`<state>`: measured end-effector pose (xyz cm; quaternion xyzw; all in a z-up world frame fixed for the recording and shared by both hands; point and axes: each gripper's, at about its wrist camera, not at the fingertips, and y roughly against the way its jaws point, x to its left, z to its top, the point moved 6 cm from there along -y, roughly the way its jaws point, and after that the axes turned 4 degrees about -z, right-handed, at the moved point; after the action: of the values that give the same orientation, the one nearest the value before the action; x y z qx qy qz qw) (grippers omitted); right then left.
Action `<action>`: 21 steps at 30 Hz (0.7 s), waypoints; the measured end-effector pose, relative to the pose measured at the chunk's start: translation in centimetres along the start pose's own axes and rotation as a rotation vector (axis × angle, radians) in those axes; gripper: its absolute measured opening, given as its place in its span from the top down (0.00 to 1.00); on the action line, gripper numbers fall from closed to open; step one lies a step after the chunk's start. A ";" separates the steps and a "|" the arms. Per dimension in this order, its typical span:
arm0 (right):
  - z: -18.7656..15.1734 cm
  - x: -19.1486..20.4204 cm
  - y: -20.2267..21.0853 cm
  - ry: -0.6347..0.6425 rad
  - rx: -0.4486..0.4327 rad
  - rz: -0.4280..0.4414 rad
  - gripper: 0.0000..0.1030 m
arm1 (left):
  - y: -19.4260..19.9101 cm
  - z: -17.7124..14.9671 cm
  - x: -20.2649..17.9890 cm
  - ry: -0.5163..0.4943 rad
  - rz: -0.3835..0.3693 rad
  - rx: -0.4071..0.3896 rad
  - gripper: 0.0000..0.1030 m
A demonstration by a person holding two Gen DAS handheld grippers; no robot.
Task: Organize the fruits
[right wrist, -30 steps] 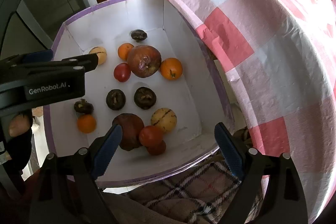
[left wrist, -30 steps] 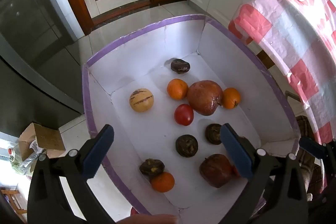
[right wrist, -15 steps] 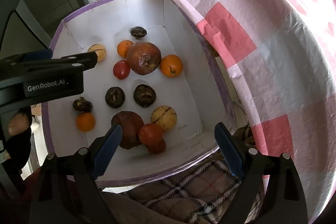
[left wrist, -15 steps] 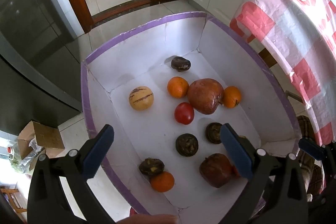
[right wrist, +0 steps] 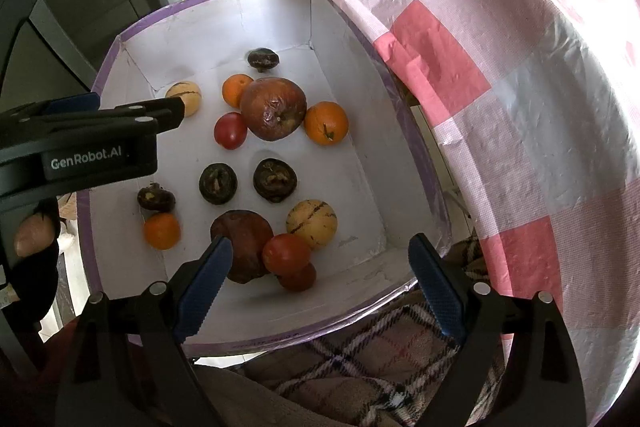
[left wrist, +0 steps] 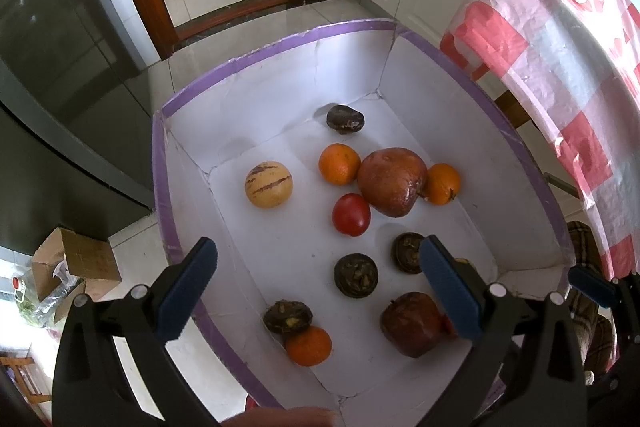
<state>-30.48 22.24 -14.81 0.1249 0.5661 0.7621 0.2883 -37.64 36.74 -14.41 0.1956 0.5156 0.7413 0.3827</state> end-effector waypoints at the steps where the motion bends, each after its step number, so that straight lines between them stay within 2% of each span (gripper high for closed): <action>1: 0.0 0.0 0.0 0.000 0.000 -0.001 0.16 | 0.0 0.0 0.0 0.001 -0.001 0.001 0.02; 21: -0.4 -0.2 -0.3 0.003 0.007 -0.003 0.16 | -0.2 0.1 0.4 0.010 -0.002 0.000 0.02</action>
<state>-30.39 21.90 -15.21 0.1239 0.5694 0.7599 0.2881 -37.77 37.16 -14.64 0.1915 0.5176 0.7420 0.3807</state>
